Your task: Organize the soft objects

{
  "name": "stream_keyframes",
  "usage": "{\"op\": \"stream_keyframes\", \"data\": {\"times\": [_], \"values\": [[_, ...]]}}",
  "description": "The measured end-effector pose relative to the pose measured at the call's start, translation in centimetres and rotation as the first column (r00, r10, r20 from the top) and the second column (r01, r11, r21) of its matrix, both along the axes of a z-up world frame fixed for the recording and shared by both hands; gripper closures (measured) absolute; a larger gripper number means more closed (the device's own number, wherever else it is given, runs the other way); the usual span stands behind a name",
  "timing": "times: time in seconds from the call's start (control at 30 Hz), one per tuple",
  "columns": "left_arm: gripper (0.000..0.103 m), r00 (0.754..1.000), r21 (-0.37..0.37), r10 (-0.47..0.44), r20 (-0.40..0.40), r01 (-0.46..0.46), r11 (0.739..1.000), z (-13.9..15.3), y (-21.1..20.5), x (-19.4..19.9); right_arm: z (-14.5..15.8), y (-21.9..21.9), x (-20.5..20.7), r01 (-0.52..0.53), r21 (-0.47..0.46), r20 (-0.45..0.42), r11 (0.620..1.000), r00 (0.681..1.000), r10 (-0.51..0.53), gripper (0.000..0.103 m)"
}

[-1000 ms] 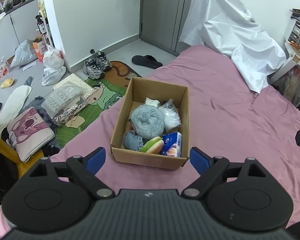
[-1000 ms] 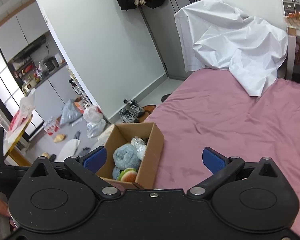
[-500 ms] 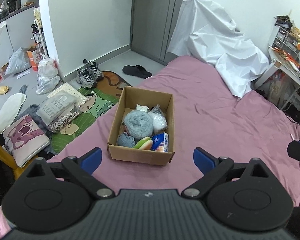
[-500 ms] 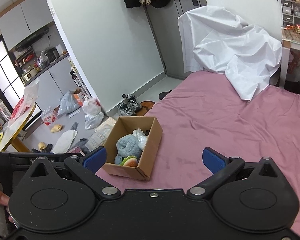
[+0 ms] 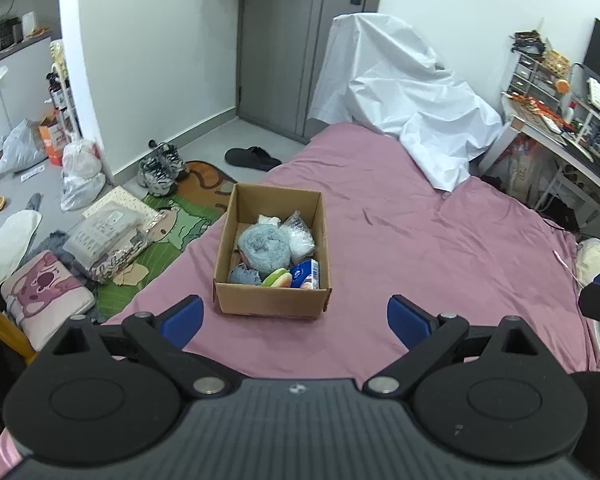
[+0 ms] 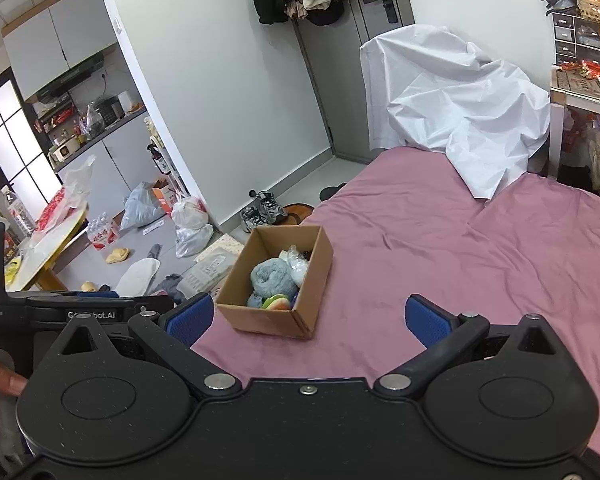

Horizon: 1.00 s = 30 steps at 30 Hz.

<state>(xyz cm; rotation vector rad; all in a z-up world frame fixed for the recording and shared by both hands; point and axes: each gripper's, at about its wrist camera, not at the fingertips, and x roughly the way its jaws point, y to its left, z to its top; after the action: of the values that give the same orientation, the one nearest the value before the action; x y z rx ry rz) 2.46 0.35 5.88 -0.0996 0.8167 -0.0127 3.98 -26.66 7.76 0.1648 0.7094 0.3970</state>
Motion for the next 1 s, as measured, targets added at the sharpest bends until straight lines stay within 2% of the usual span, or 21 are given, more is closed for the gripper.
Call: {"op": "stream_keyframes", "data": {"times": [0.3, 1.0], "values": [[0.005, 1.000, -0.005, -0.026, 0.016, 0.026, 1.000, 0.5, 0.4, -1.4, 0.0, -0.2, -1.6, 0.016, 0.013, -0.014, 1.000, 1.000, -0.016, 0.000], [0.005, 0.999, -0.008, -0.037, 0.008, 0.037, 0.999, 0.6, 0.7, -2.1, -1.1, 1.0, -2.0, 0.022, -0.072, -0.061, 0.997, 0.998, -0.027, 0.000]]}}
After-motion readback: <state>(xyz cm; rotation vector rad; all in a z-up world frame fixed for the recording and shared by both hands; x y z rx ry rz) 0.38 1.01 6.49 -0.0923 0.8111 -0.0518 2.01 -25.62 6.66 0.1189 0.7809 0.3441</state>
